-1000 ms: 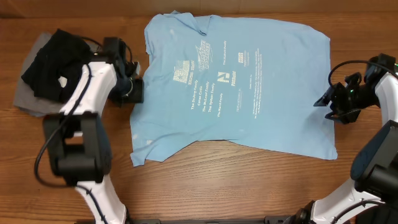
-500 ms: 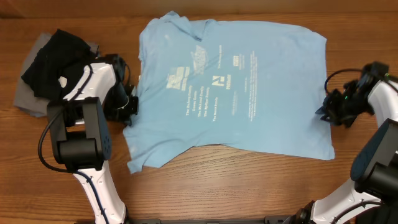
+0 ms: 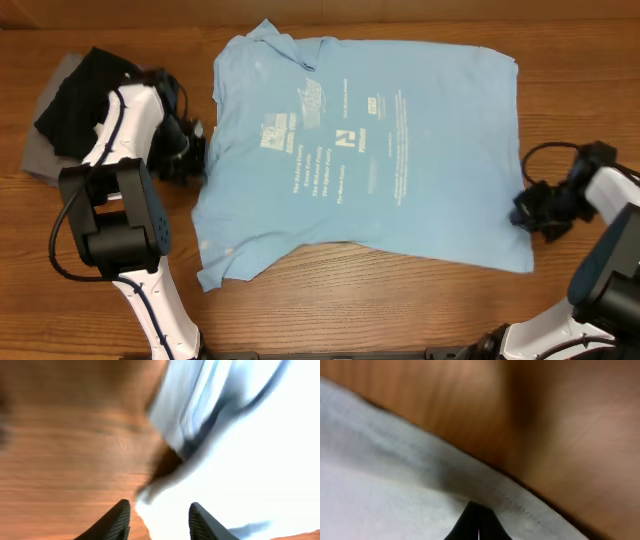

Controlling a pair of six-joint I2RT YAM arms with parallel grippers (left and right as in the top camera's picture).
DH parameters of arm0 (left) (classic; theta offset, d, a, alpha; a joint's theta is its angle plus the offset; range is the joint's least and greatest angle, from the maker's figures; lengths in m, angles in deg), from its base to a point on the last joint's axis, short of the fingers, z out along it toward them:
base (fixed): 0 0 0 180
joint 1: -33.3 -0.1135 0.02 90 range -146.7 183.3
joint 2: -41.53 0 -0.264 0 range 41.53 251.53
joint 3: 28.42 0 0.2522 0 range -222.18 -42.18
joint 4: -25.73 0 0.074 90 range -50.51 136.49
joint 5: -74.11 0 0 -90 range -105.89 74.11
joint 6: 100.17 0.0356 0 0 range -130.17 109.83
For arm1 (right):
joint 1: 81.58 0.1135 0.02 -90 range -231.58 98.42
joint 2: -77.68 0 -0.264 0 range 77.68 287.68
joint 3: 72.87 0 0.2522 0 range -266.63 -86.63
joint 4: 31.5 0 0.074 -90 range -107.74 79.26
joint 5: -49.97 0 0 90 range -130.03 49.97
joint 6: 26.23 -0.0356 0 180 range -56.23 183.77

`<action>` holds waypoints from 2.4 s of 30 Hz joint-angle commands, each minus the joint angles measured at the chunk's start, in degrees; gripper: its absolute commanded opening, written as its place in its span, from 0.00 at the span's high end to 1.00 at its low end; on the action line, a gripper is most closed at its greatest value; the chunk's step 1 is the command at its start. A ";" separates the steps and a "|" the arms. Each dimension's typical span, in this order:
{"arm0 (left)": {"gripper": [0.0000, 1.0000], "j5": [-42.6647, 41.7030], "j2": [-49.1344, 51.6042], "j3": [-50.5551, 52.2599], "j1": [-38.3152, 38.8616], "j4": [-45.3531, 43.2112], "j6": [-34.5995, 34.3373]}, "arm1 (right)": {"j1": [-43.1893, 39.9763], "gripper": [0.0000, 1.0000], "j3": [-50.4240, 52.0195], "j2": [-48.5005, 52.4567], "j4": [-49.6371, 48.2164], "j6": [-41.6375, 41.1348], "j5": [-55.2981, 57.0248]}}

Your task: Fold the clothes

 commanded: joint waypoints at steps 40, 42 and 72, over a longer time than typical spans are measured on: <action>0.92 -3.96 12.81 -10.10 -1.22 -12.61 -4.13 | 8.39 0.70 9.38 -10.10 -13.62 0.68 1.27; 0.88 -3.80 12.81 -11.54 -1.79 -11.56 -4.70 | 8.39 0.70 10.51 -9.94 -14.56 0.52 1.64; 0.96 -14.43 13.62 -24.20 12.50 1.75 13.68 | 8.57 0.69 -2.91 -16.33 4.24 11.87 -13.18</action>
